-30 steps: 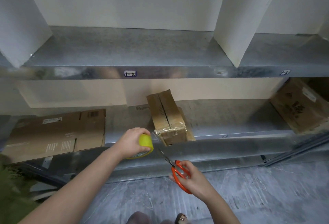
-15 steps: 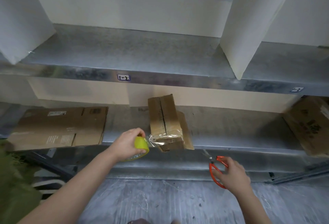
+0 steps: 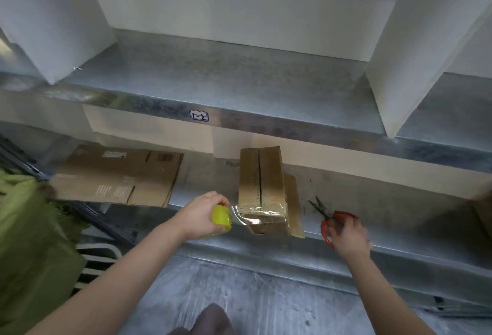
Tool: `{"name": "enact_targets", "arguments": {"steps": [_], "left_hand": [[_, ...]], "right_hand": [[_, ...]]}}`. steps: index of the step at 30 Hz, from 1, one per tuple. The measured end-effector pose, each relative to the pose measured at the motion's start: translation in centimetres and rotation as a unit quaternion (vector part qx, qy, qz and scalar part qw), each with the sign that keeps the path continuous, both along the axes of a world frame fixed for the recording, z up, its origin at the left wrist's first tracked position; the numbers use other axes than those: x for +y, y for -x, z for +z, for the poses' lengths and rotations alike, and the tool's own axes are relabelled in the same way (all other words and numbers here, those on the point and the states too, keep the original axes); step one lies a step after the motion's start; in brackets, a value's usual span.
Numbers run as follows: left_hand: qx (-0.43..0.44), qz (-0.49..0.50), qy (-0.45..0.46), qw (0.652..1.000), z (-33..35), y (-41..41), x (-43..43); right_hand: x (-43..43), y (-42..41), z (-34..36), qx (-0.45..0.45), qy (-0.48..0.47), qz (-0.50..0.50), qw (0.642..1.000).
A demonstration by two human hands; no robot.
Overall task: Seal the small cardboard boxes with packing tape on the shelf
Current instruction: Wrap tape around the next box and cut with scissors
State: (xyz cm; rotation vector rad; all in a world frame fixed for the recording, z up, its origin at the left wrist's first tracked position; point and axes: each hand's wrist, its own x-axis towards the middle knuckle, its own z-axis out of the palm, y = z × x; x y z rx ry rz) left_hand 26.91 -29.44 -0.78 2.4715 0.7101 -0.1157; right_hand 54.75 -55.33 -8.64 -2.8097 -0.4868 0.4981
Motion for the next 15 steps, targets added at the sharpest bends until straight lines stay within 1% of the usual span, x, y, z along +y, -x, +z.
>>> {"name": "enact_targets", "arguments": {"steps": [3,4,5,7,9,11,13,15], "left_hand": [[0.011,-0.002,0.001,1.000,-0.1,0.1,0.0],[0.012,-0.003,0.001,1.000,-0.2,0.2,0.0],[0.011,-0.004,0.001,1.000,-0.3,0.2,0.0],[0.007,-0.006,0.001,1.000,-0.4,0.2,0.1],[0.006,-0.012,-0.001,1.000,-0.5,0.2,0.2],[0.004,-0.019,0.002,1.000,-0.4,0.1,0.3],[-0.001,-0.027,0.008,1.000,-0.2,0.1,0.4],[-0.002,-0.037,0.012,0.999,-0.1,0.0,0.5]], "right_hand": [[-0.1,0.3,0.1,-0.007,0.021,0.020,1.000],[0.0,0.8,0.5,-0.025,-0.002,0.018,1.000],[0.0,1.4,1.1,-0.048,-0.049,0.012,0.998],[0.3,3.4,2.9,-0.102,-0.164,0.013,0.981],[0.7,6.1,5.4,-0.155,-0.258,0.055,0.952],[1.7,9.8,7.8,-0.179,-0.319,0.117,0.923],[3.2,13.8,9.4,-0.183,-0.331,0.191,0.906],[5.1,17.0,9.7,-0.192,-0.297,0.258,0.899]]}}
